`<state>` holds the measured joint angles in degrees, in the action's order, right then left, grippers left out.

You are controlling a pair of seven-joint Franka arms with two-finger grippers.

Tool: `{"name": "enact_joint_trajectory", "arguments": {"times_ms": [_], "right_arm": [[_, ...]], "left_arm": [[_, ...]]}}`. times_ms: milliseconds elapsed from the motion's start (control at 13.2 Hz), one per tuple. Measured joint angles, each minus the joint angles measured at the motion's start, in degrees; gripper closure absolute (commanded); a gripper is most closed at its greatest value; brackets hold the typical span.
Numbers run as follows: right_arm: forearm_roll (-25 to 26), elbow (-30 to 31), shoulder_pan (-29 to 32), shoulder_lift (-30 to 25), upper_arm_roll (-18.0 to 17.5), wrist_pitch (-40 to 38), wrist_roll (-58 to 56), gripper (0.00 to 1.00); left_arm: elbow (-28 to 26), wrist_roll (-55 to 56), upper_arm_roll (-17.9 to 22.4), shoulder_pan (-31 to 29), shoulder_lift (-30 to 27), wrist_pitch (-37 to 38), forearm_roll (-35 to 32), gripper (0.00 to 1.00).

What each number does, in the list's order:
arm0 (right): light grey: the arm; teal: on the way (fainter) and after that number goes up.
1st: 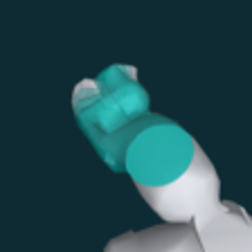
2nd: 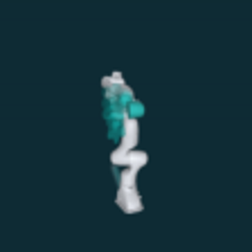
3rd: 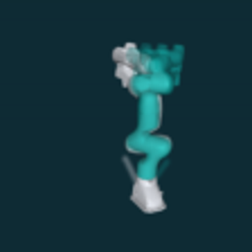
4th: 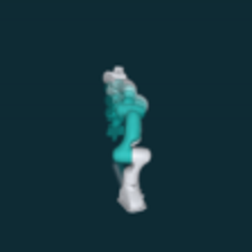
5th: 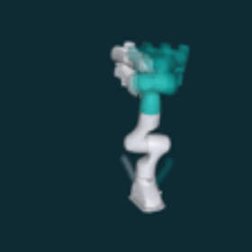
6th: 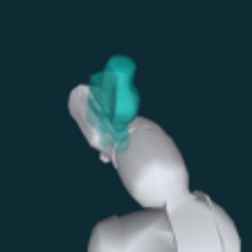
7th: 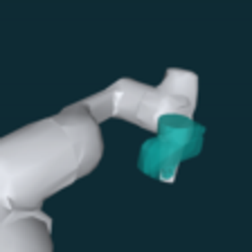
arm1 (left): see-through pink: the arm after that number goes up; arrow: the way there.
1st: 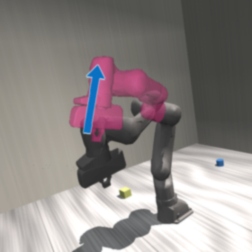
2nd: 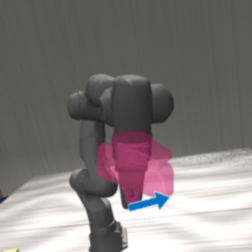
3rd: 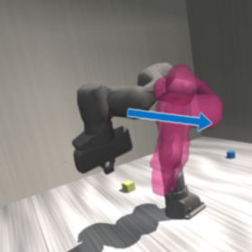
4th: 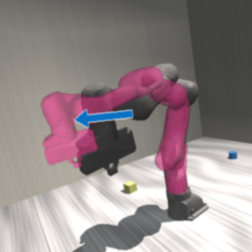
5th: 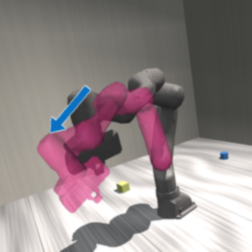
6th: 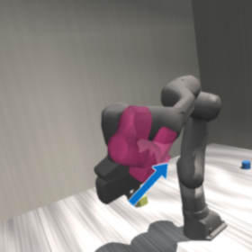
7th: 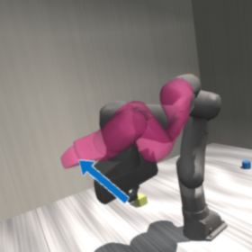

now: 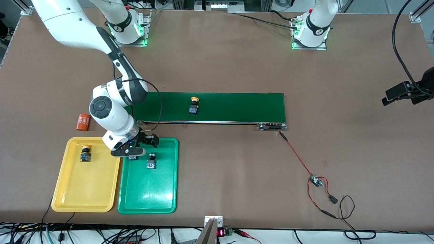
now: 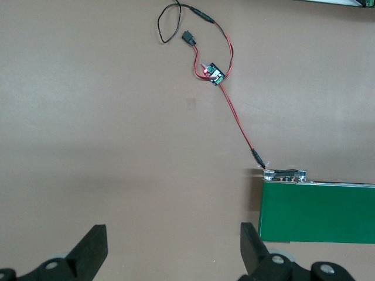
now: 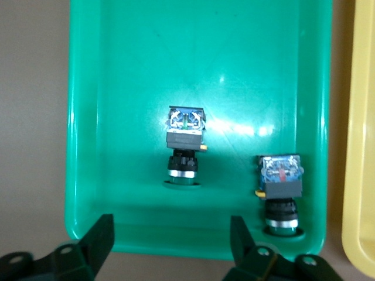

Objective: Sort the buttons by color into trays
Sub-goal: 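Lift the right gripper and move it back over the conveyor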

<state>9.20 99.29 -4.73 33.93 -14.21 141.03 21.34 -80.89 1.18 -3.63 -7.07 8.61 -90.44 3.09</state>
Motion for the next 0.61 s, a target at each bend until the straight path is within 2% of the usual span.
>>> {"name": "enact_joint_trajectory", "arguments": {"times_ms": [303, 605], "right_arm": [[0.00, 0.55, -1.57, -4.04, -0.09, -8.40, 4.74, 0.00], [0.00, 3.95, -2.24, -11.25, -0.10, -15.30, 5.58, 0.00]], "left_arm": [[0.00, 0.00, 0.00, 0.00, 0.00, 0.00, 0.00, 0.00], [0.00, 0.00, -0.09, 0.17, 0.00, 0.21, 0.00, 0.00]]}}
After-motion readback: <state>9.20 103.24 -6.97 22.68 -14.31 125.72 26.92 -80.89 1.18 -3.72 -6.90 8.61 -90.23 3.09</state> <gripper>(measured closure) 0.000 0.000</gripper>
